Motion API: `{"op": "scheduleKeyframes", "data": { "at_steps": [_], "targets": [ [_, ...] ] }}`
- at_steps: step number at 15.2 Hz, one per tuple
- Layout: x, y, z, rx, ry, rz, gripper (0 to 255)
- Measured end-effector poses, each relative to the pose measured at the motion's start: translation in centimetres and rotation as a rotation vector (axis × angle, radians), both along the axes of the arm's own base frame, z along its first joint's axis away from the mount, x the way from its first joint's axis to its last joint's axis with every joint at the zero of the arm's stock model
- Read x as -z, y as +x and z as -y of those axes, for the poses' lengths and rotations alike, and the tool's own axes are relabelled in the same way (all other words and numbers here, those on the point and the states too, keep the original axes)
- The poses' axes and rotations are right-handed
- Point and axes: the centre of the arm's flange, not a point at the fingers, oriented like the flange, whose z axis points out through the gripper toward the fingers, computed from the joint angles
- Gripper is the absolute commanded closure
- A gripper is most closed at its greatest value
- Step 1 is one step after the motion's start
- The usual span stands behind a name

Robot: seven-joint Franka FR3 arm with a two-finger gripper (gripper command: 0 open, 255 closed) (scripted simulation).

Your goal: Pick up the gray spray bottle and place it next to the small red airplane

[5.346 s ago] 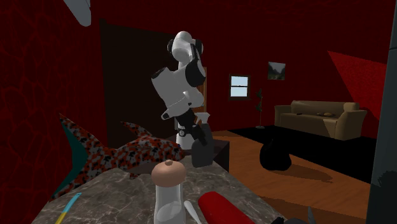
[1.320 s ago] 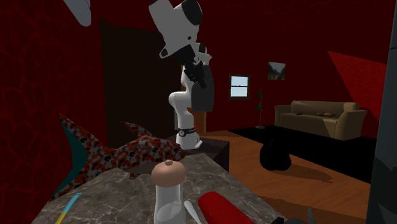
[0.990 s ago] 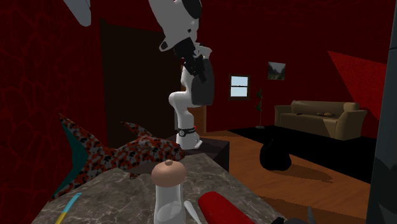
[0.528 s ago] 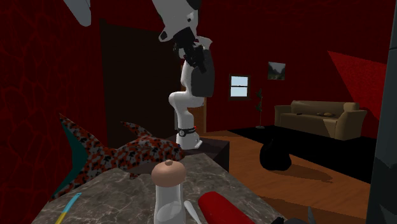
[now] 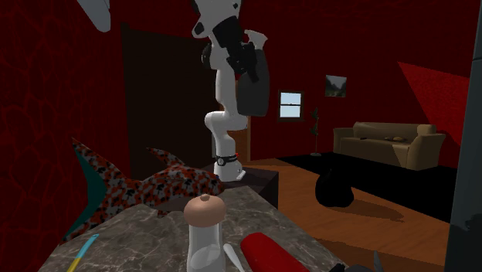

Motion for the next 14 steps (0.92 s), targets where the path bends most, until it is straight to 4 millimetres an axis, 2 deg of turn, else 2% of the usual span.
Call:
{"op": "scheduleKeyframes", "data": {
  "at_steps": [9,10,12,14],
  "targets": [
    [-0.3,9.5,-7.5,-0.003,0.002,0.0,255],
    [-0.8,9.8,-9.3,-0.029,0.005,0.006,255],
    [0.4,11.4,-9.2,-0.008,0.001,0.002,255],
    [1.4,11.9,-9.2,-0.001,0.0,0.0,255]
  ]
}}
